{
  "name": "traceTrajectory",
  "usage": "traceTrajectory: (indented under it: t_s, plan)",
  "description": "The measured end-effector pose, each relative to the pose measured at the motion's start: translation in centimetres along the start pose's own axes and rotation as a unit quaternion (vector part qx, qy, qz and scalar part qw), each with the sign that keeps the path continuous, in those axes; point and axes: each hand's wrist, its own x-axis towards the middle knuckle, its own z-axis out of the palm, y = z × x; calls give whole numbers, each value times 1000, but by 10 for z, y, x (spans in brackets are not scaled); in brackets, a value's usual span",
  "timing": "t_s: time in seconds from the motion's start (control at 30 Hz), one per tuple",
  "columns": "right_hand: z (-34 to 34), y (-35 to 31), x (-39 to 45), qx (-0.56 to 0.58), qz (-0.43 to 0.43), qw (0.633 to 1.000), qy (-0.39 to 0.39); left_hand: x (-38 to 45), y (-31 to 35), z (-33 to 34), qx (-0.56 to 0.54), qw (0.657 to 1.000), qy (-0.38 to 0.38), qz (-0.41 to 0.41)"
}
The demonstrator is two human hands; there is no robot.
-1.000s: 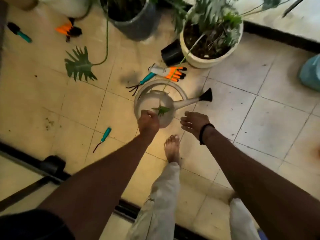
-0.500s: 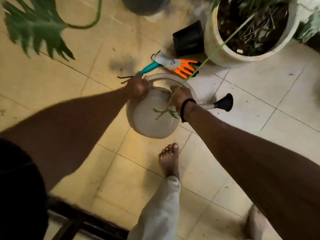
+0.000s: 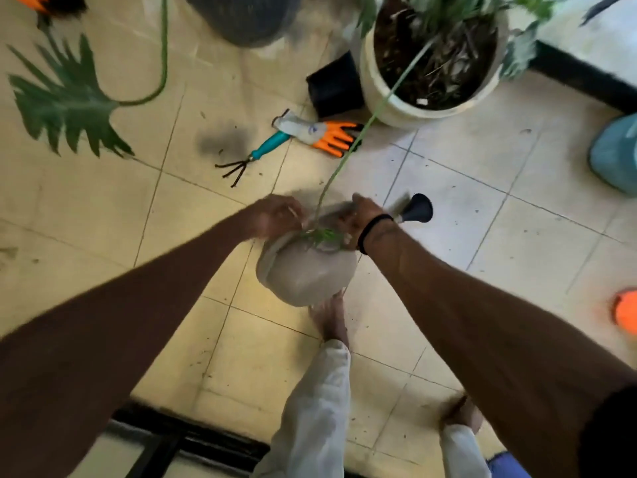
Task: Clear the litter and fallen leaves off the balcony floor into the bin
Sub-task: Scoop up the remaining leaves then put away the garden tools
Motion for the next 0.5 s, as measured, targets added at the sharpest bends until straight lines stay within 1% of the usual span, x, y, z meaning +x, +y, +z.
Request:
traceTrajectory:
  t_s: [0.07,0.1,0.13,0.17,0.2,0.23,0.3,0.33,0.37,0.47,0.5]
  plan:
    - [-25,12,-17,-7,25,1000,-6,-15,14,25,36,997,-61,-33]
    - [-40,21,-26,-17,35,999,-14,-21,20,40,34,995,-76,-60]
    - [-57,31,-31,-33,44,998,-19,-29,30,56,-3,992,-83,-99]
    - [-73,41,-37,-40,48,998,-26,-36,39,73,-46,986,-73,-141]
    - [-88,51,-43,-55,51,997,-30,-42,47,90,-58,987,-44,-142]
    - [-105,61,-49,-67,50,996,-26,-44,54,107,-43,988,-2,-152]
    - [-138,78,-58,-86,30,996,-21,-49,72,141,51,974,82,-204]
    - [-154,86,-62,-96,22,995,-16,-55,84,154,99,966,106,-214]
    - [-168,93,-71,-107,6,994,-11,-59,99,166,114,967,107,-204]
    - [-216,111,-78,-96,-32,995,27,-63,133,209,129,981,65,-132]
    - [-258,119,-77,-85,-54,994,45,-61,156,243,153,982,39,-102]
